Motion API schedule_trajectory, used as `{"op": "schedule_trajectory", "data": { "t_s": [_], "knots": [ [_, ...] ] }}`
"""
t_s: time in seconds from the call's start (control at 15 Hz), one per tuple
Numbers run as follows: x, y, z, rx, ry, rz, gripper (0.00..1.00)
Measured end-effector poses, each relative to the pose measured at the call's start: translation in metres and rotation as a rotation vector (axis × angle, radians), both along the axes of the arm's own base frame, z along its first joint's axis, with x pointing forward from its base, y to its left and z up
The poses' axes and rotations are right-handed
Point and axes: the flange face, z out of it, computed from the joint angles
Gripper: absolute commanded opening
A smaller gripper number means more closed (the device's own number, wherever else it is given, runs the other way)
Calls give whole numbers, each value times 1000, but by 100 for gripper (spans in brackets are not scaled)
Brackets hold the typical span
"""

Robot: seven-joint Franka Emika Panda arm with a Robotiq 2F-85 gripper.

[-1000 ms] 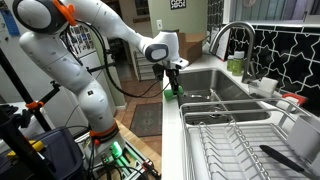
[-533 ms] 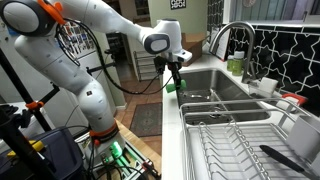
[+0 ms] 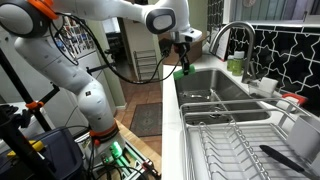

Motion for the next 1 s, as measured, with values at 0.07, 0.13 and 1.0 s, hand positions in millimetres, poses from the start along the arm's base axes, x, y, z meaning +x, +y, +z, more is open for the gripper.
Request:
{"op": "schedule_trajectory", "data": {
  "t_s": [0.07,0.13,1.0],
  "knots": [
    [0,-5,11,-2,-9,-6,27],
    [-1,-8,22,-5,-17,-11,8],
    [6,-24,73,-24,-45,-22,3]
  ]
}}
